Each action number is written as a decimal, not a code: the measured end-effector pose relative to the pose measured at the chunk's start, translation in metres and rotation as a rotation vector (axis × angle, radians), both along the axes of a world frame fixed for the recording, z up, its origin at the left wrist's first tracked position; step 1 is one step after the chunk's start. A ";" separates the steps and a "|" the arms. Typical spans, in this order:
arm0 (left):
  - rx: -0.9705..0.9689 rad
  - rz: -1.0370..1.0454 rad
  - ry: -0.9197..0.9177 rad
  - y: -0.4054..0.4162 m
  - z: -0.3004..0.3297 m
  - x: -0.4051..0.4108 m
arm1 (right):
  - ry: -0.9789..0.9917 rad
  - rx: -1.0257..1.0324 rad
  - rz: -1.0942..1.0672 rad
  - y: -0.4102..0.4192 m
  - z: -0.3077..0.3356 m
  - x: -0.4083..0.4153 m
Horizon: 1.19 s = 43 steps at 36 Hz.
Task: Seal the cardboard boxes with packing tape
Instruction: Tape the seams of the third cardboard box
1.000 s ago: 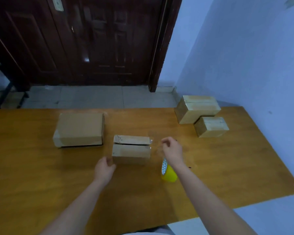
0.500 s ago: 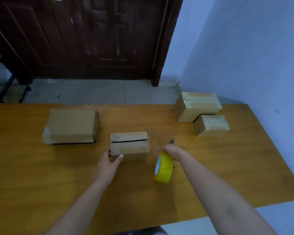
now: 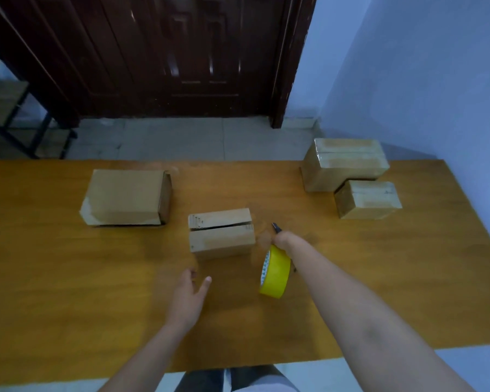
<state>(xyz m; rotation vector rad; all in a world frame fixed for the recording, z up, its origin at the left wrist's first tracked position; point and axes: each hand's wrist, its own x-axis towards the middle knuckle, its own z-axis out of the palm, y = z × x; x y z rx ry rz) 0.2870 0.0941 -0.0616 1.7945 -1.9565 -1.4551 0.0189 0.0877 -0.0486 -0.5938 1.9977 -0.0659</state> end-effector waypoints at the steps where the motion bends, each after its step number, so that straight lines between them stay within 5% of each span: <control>1: -0.003 -0.023 -0.006 0.004 0.002 -0.004 | 0.001 0.008 0.016 0.001 -0.001 0.001; 13: -0.125 -0.245 0.114 0.016 0.029 -0.085 | 0.216 -0.211 -0.211 0.031 -0.010 0.018; 24: 0.026 -0.175 0.250 0.006 0.065 -0.149 | 0.148 -0.831 -0.406 0.100 0.024 0.003; 31: 0.242 -0.396 0.471 -0.012 0.095 -0.161 | 0.075 -0.948 -0.262 0.113 0.078 -0.012; 43: 0.205 -0.316 0.721 -0.026 0.126 -0.161 | 0.022 -0.929 -0.013 0.091 0.126 -0.029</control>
